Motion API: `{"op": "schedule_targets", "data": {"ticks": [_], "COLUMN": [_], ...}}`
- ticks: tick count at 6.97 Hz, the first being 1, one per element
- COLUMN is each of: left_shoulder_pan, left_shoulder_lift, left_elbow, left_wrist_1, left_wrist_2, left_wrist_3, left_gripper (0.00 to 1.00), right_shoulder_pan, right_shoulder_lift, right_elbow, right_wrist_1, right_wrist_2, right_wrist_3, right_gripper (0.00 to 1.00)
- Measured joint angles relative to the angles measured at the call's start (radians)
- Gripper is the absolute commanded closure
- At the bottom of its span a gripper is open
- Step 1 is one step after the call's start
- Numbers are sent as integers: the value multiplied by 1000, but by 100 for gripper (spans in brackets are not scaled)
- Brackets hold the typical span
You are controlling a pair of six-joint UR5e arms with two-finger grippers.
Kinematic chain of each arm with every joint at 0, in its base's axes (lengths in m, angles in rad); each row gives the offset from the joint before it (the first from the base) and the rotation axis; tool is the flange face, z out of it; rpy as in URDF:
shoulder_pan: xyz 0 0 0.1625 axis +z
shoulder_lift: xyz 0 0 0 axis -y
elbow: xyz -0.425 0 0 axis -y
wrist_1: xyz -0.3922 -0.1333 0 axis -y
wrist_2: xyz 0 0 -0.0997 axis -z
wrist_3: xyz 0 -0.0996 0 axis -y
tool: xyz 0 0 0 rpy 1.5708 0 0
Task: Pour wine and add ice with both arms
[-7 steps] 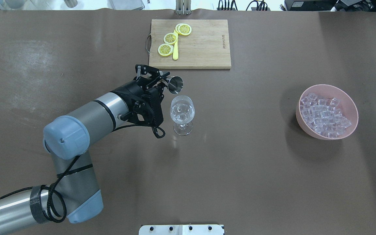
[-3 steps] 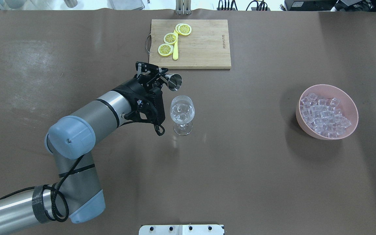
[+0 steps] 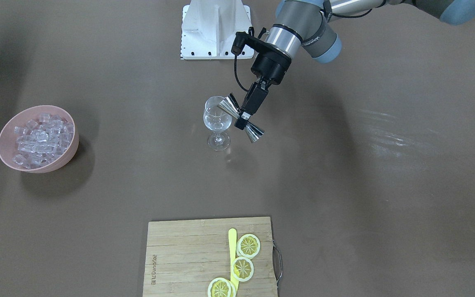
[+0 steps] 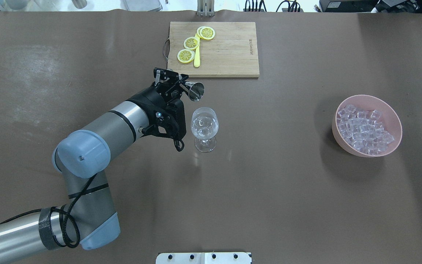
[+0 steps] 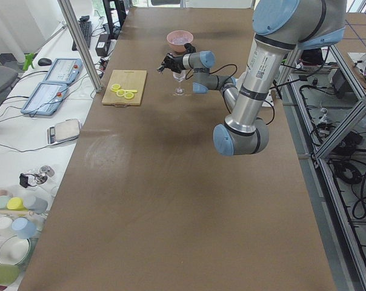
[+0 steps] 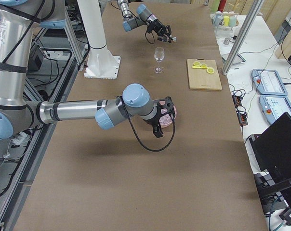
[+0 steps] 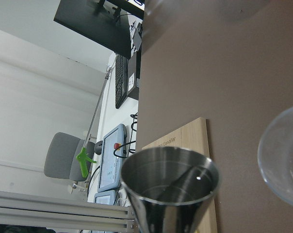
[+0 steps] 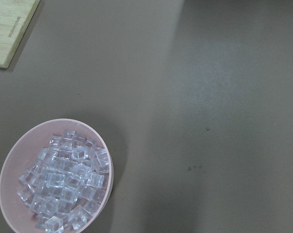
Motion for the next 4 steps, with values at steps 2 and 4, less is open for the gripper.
{"op": "schedule_targets", "data": {"ticks": [2, 4], "left_shoulder_pan": [0, 2], "left_shoulder_lift": [-3, -7], "left_elbow": [1, 12], "left_wrist_1": [0, 2], "left_wrist_2": [37, 59], "left_wrist_3": [65, 105], "left_gripper": [100, 100], "right_shoulder_pan": [1, 0], "right_shoulder_lift": [0, 0], "right_elbow": [1, 3], "right_wrist_1": [0, 0], "right_wrist_2": [3, 4], "right_wrist_3": [0, 0], "right_gripper": [0, 0]}}
